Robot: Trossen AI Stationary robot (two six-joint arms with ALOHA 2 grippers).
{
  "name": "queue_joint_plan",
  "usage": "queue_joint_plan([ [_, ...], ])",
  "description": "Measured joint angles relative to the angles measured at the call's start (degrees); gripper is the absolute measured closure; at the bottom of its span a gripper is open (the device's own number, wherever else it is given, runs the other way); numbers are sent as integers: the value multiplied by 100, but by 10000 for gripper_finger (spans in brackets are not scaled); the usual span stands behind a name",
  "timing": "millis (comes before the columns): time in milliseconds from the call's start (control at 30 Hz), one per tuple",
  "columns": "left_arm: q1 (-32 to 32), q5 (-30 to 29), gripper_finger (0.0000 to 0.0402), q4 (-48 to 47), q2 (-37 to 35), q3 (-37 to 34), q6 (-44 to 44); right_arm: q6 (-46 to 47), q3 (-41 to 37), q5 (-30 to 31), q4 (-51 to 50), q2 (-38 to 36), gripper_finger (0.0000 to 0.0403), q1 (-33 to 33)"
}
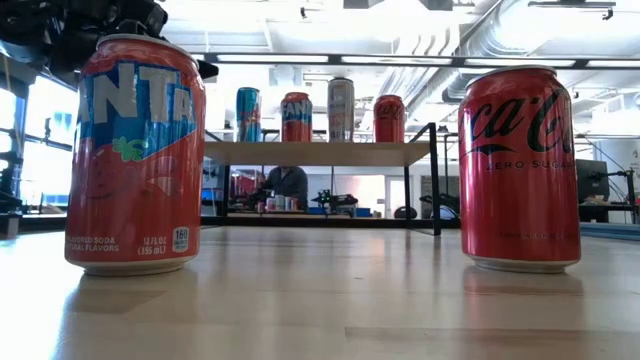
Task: Place canned beverage on shelf
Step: Put the blue soda can on the shelf aligned with the other blue soda can
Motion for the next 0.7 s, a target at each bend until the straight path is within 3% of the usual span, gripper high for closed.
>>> queue_joint_plan([
  [267,-1,0,401,-2,0,0,23,1425,0,-1051,71,45,94,578],
  [533,-1,-1,401,-6,0,0,2,3030,0,-1262,641,426,86,1512],
  [700,-1,-15,401,-7,0,0,-55,3458,-2,-1286,954,842,85,1967],
])
